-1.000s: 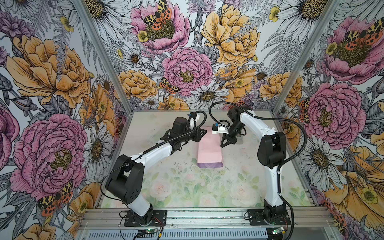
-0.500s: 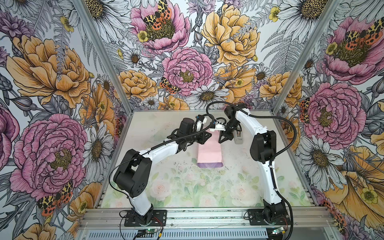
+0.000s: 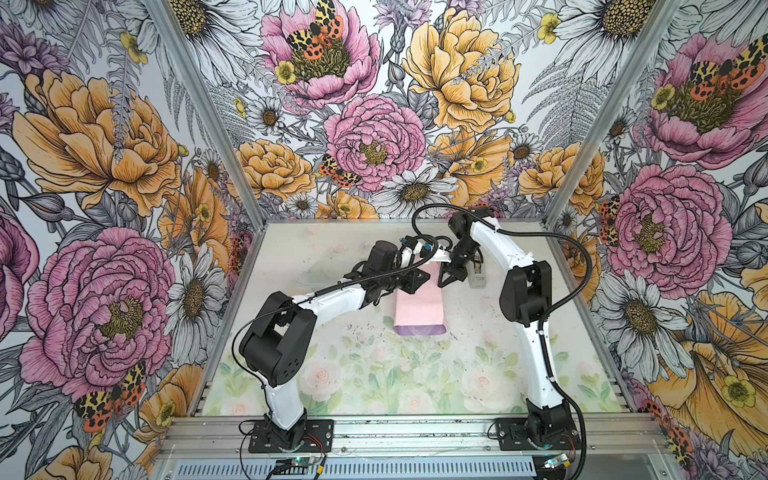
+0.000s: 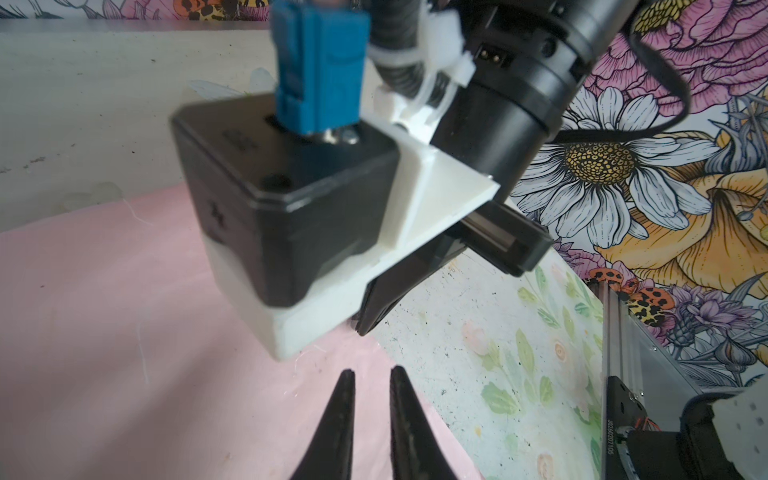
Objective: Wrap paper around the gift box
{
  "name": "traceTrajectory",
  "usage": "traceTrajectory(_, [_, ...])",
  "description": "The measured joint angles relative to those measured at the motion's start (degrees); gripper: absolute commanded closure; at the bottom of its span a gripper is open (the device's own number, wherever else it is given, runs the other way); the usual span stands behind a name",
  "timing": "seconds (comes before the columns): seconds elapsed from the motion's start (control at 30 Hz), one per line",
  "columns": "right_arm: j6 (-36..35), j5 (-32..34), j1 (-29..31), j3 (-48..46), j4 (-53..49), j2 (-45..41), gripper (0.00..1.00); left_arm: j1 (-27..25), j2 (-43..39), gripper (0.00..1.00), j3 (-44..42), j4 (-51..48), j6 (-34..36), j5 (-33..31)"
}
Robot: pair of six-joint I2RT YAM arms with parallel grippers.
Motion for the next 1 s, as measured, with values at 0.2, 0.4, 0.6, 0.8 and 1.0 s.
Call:
traceTrajectory(0.2, [0.00,0.00,-0.28,0.00,-0.02,0.00,1.00,-0.50,0.42,0.83,0.02,0.44,0.04,-0.02])
traceTrajectory(0.4, [0.00,-0.02,-0.39,0.00,0.00,0.00,1.00,-1.09,2.82,0.84,1.11,1.29,0.24,-0.02])
traceTrajectory(0.6, [0.00,0.24,-1.03,-0.81,-0.02,0.00,1.00,-1.25,4.11,0.84,1.14,1.29,0.37,-0.07])
traceTrajectory(0.8, [0.02,0.22,-1.09,-1.29,-0.02,0.00,1.00,-1.60,4.11,0.85,1.31,1.27,0.74,-0.13])
traceTrajectory(1.0, [0.02,0.20,-1.27,-1.29,-0.02,0.00,1.00,-1.99,4.17,0.86,1.88,1.33,1.11,-1.44])
